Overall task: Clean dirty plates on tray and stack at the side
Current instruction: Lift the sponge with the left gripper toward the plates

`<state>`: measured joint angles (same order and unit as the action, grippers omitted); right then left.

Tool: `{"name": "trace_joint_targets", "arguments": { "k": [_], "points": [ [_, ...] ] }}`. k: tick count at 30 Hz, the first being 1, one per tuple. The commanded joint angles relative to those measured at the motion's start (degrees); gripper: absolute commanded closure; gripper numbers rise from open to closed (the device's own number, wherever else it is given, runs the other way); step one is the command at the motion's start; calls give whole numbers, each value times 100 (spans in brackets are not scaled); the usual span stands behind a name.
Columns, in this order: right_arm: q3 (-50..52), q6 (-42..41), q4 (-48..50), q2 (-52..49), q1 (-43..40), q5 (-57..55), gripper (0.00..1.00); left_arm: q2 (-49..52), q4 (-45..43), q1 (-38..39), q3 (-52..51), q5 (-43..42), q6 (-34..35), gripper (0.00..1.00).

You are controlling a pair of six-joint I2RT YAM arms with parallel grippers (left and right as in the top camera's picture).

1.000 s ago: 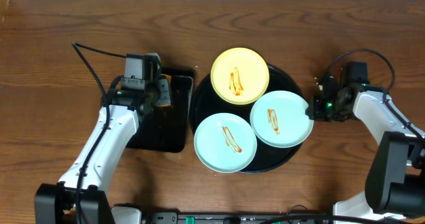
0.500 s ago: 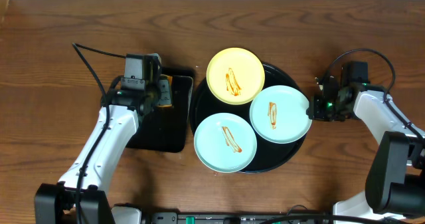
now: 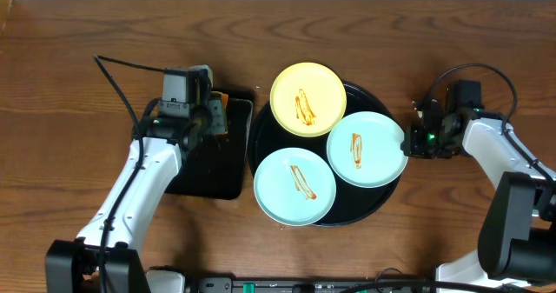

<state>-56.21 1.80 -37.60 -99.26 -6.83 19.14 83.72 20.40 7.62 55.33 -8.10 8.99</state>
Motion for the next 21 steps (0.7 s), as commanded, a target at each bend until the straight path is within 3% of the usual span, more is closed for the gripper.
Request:
{"name": "trace_joint_targets", "arguments": {
  "k": [1, 3, 6, 10, 21],
  "points": [
    [76, 17, -55, -146, -48, -321, 99, -79, -315, 24, 4, -551, 11, 93],
    [76, 17, -57, -146, -48, -321, 99, -116, -667, 24, 4, -1062, 39, 92],
    [76, 17, -66, -146, -48, -321, 99, -122, -1259, 26, 4, -1541, 645, 92],
    [76, -9, -79, -146, -48, -321, 99, -122, -1554, 160, 9, -1565, 1093, 93],
    [76, -48, -116, -146, -48, -321, 99, 33, -730, 1329, 938, -855, 1224, 92]
  ]
}}
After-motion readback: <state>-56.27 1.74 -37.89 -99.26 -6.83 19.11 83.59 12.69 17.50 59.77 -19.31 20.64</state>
